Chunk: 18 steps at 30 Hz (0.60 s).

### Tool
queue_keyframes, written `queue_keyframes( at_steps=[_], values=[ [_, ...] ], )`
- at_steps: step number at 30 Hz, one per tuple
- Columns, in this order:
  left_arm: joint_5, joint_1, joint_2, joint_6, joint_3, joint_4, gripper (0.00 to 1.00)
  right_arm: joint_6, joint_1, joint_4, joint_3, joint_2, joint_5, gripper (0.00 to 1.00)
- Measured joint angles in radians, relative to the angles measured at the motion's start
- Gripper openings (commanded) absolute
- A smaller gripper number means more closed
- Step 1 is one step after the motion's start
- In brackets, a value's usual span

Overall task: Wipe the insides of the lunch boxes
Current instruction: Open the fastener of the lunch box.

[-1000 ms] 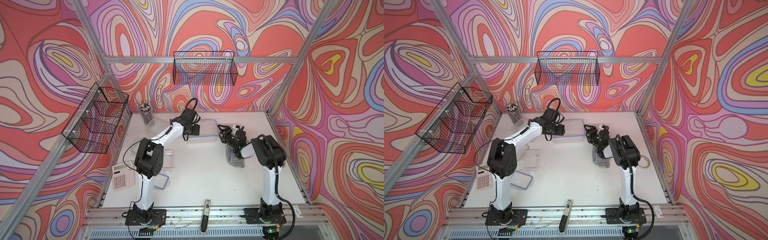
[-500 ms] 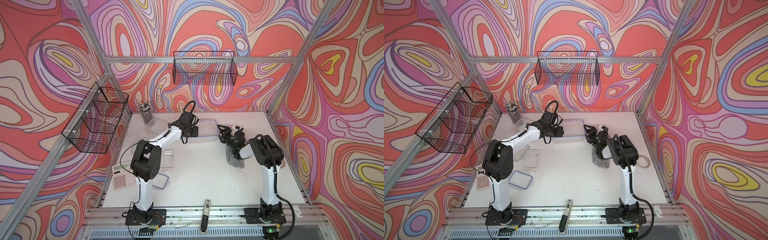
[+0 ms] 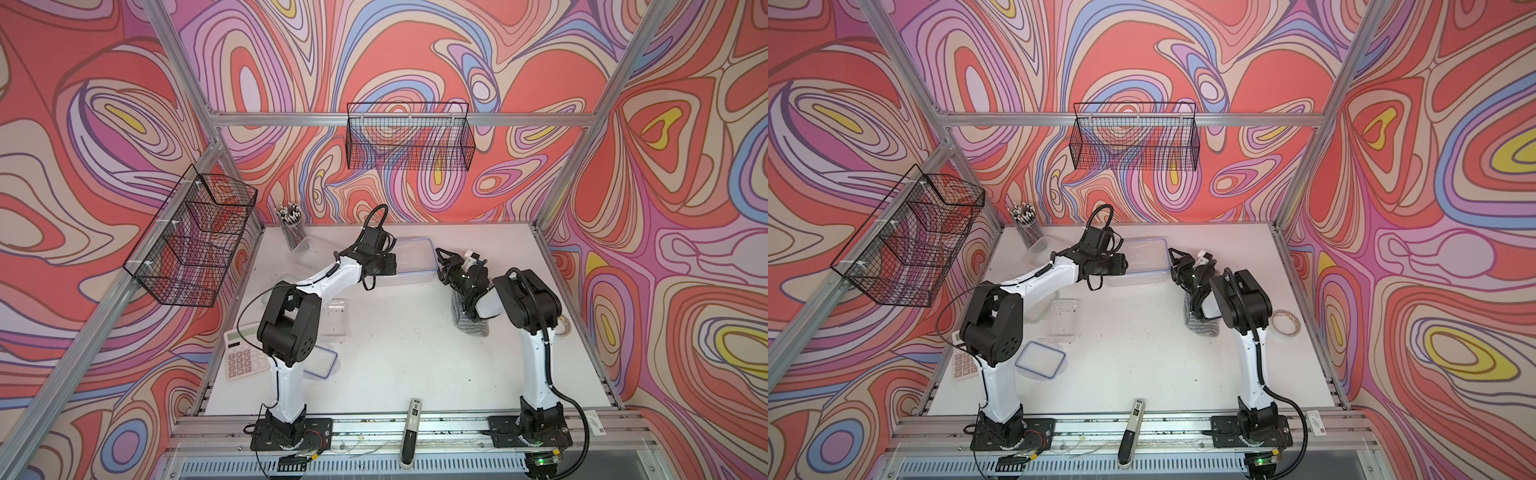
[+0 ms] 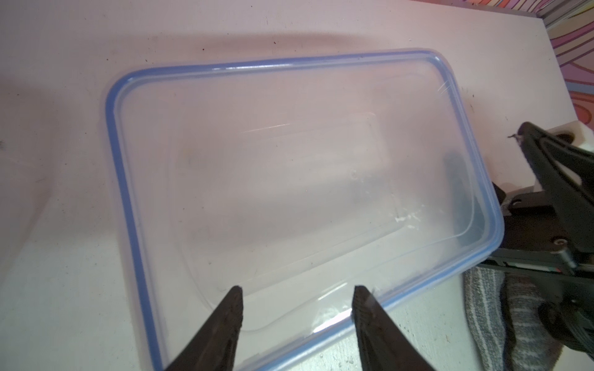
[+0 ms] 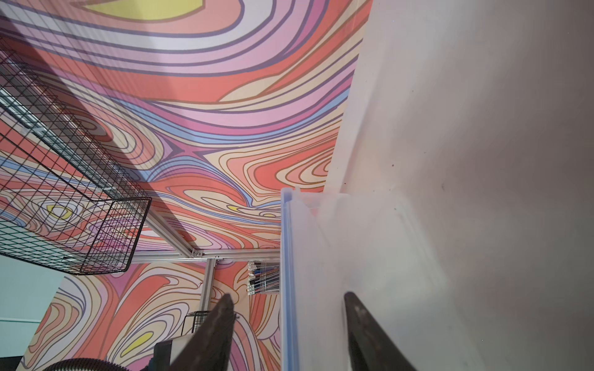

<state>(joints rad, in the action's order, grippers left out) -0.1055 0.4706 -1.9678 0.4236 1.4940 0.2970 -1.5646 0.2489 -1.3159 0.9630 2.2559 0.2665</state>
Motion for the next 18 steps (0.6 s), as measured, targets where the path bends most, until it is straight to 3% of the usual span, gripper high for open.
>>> queue_keyframes(
  at_steps=[18],
  values=[
    [-0.006, 0.007, 0.000, 0.016, -0.011, -0.025, 0.56, -0.079, 0.010, -0.049, 0.008, 0.047, -0.036, 0.26]
  ],
)
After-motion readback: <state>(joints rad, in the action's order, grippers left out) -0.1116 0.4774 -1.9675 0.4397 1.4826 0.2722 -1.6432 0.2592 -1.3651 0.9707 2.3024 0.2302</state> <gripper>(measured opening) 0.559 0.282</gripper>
